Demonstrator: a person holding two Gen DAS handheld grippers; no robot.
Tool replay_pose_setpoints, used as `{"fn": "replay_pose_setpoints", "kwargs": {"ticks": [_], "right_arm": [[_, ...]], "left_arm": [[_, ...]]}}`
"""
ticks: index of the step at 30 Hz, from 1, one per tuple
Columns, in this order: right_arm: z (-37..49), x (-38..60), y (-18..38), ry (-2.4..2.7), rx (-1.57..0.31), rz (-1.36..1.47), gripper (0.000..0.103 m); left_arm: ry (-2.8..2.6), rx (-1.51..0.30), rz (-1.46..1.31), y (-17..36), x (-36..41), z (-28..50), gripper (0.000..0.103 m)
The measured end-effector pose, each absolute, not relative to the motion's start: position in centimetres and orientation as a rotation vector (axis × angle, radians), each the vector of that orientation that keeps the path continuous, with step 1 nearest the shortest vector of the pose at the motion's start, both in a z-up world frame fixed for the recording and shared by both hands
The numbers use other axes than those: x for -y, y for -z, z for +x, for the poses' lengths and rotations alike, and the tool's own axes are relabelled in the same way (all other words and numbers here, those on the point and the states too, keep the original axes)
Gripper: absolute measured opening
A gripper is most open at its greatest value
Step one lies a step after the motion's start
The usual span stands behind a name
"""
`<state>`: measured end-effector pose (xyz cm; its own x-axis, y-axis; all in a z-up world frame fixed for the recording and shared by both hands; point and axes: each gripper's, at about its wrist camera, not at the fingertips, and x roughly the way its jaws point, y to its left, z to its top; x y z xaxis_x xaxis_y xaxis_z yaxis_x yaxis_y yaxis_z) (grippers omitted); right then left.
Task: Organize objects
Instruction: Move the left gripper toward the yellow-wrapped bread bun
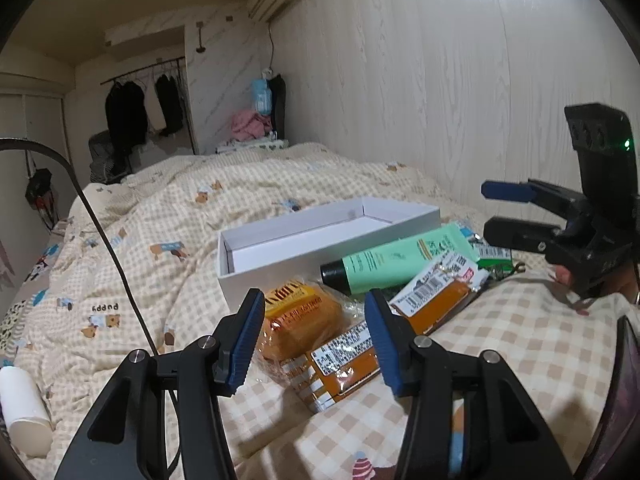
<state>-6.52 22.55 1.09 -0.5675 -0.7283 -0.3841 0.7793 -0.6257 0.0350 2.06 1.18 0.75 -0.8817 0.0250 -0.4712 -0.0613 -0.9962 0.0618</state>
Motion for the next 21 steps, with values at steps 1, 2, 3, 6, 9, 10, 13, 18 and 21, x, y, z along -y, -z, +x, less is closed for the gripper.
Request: {"fn": "replay_pose_setpoints", "kwargs": {"ticks": [1, 2, 3, 6, 9, 10, 13, 18, 21], "right_arm": [[-6.6, -22.5, -1.1, 2.205, -0.172, 0.461, 0.103], [-6.6, -22.5, -1.0, 2.206, -0.170, 0.460, 0.103], [-6.6, -22.5, -1.0, 2.207, -0.169, 0.460, 0.103], [-6.6, -22.5, -1.0, 2.207, -0.169, 0.461, 0.103], [-6.6, -22.6, -1.0, 2.209, -0.169, 0.459, 0.103], [-6.7, -22.6, -1.0, 2.209, -0.170, 0.459, 0.103], [-6.7, -22.6, -0.9, 2.211, -0.173, 0.457, 0.103], [-6.8, -22.5, -0.9, 2.211, -0.171, 0.458, 0.103], [-6.8, -22.5, -1.0, 2.211, -0.173, 0.459, 0.103]], "left_arm": [[-3.009, -0.109, -0.733, -0.9, -1.1, 2.3, 0.056], [-3.016, -0.101, -0.713, -1.0, -1.0, 2.5, 0.056], [-3.034, -0.084, -0.681, -1.2, -0.7, 2.8, 0.056], [-3.141, -0.048, -0.594, -1.7, -0.2, 3.6, 0.054], [-3.214, 0.013, -0.492, -2.1, 0.6, 4.7, 0.043], [-3.208, 0.036, -0.471, -2.1, 0.8, 5.0, 0.041], [-3.163, 0.057, -0.503, -2.0, 1.1, 4.7, 0.038], [-3.060, 0.054, -0.655, -1.1, 0.8, 2.9, 0.038], [-3.040, 0.078, -0.674, -0.9, 0.9, 2.6, 0.038]]}}
